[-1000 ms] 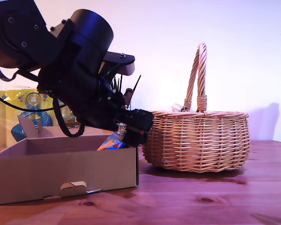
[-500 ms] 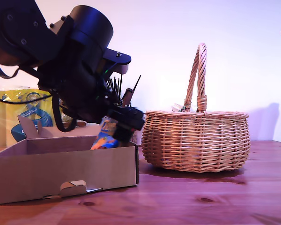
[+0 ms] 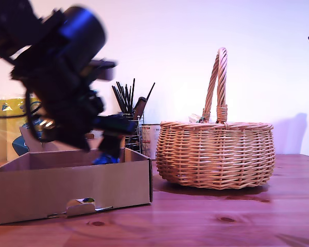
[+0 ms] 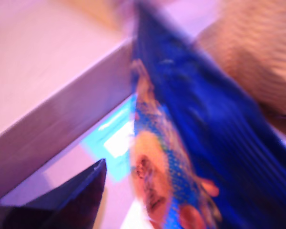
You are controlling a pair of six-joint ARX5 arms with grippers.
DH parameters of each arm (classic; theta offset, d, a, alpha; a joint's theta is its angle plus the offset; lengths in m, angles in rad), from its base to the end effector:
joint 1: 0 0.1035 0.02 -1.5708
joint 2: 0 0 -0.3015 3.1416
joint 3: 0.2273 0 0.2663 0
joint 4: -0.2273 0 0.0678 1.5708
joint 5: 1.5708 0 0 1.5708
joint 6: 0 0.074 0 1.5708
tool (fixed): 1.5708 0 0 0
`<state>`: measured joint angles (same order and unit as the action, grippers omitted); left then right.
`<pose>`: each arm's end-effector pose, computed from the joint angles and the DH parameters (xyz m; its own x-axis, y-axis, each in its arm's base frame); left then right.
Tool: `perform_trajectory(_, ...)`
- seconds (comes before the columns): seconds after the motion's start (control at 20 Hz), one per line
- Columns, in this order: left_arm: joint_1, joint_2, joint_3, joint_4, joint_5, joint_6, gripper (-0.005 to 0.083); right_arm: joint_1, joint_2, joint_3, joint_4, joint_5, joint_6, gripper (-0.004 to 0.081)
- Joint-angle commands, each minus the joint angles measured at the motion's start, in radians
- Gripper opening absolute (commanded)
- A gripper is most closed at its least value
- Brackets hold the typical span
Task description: Move the bags of Easter eggs from the cardboard box on the left into the woven basket on the right side.
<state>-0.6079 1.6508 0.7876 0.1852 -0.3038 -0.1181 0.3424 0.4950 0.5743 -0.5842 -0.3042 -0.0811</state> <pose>0.3132 -0.1910 0.1591 0.7809 -0.1789 -0.5985 0.2906 0.9522 0.0946 0.1147 0.0644 0.2601 0.6860 0.5625 -0.4615 -0.6023 0.7949 0.0735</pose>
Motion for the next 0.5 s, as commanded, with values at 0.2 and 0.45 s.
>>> perform_trajectory(0.2, 0.107, 0.005, -0.025, 0.006, 0.190, -0.014, 0.0547, 0.004, -0.002, 0.010, 0.010, 0.000, -0.007, -0.0012)
perform_trajectory(0.45, 0.133, 0.012, -0.026, -0.029, 0.256, -0.025, 0.0495, 0.004, -0.001, 0.010, 0.011, 0.000, -0.007, -0.0012)
